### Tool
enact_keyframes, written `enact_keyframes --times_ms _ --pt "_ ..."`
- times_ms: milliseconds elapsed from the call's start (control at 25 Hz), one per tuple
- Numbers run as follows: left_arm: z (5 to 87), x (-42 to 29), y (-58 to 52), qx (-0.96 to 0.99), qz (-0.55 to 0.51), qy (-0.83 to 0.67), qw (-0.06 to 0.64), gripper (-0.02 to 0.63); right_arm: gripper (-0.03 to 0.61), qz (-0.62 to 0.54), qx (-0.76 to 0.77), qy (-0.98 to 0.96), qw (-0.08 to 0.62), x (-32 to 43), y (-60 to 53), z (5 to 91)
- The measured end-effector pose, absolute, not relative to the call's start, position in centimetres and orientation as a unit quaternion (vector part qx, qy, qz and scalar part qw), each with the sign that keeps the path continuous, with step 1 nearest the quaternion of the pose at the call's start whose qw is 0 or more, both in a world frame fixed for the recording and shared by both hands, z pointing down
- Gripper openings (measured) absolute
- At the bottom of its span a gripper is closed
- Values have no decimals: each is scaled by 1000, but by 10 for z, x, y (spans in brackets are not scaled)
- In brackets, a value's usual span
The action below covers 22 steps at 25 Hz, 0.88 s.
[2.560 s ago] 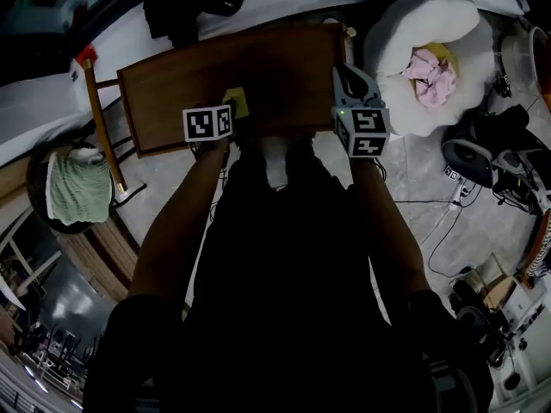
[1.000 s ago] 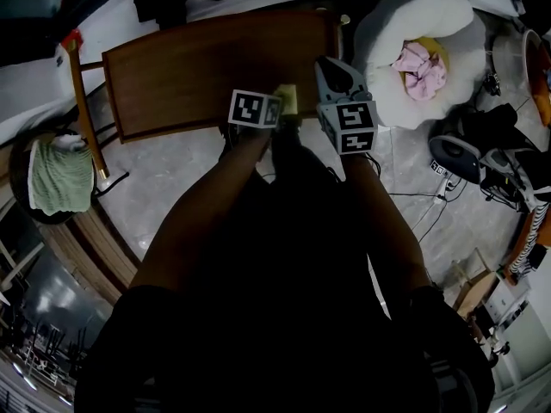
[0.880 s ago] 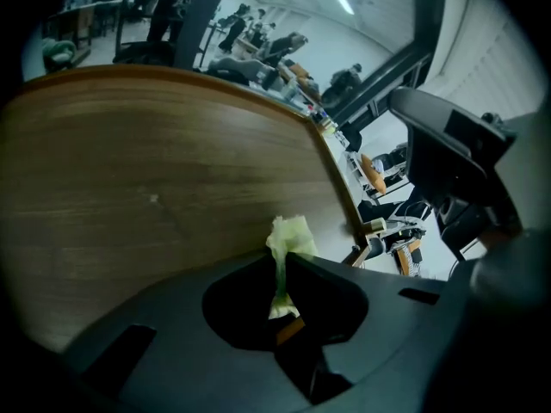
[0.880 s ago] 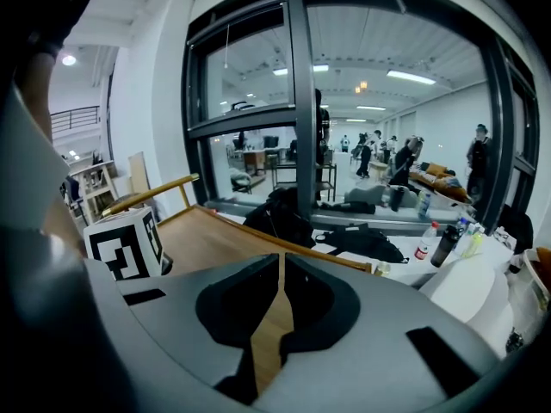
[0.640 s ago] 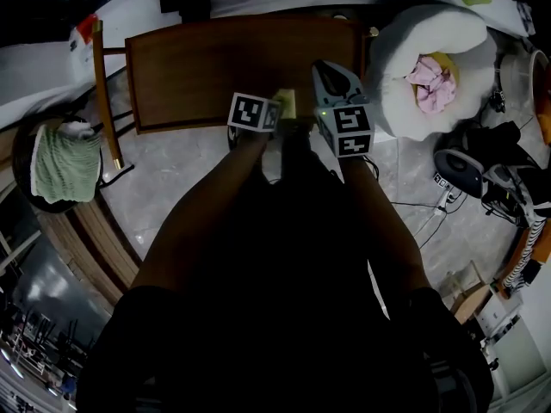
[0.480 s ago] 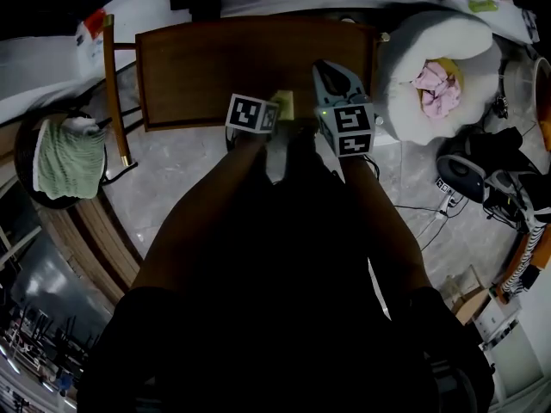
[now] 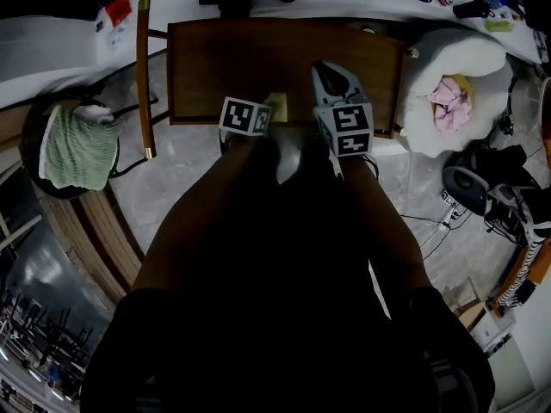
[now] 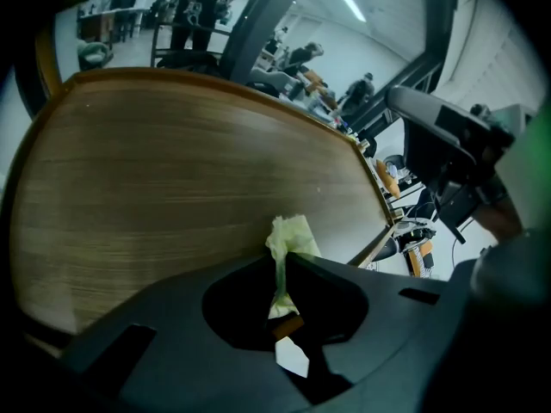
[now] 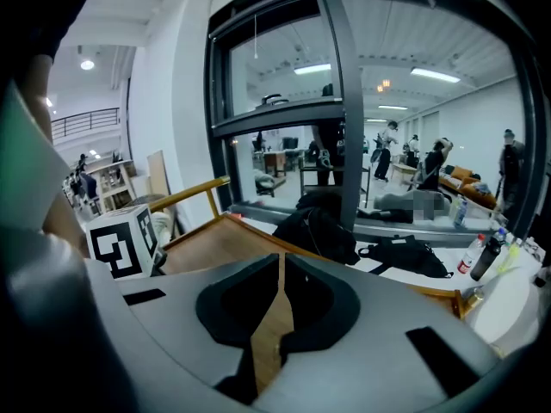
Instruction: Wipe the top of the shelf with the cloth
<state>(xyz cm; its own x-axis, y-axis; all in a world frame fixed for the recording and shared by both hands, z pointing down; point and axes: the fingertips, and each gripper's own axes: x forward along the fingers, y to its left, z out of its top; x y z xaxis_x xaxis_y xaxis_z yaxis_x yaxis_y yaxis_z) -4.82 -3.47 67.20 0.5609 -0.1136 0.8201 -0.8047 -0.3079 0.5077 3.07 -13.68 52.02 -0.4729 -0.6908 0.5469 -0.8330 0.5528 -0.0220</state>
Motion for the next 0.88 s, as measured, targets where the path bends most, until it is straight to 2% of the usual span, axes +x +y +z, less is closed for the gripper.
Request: enact_keyframes --times_ms 400,720,880 --pt "674 -135 -33 713 349 -341 503 37 34 138 449 -848 244 -19 -140 524" --pt "675 -198 -35 700 380 -372 476 37 34 138 448 -849 244 -37 -142 526" --pt "677 -223 -37 677 369 -401 495 38 34 138 450 -847 244 -42 -142 527"
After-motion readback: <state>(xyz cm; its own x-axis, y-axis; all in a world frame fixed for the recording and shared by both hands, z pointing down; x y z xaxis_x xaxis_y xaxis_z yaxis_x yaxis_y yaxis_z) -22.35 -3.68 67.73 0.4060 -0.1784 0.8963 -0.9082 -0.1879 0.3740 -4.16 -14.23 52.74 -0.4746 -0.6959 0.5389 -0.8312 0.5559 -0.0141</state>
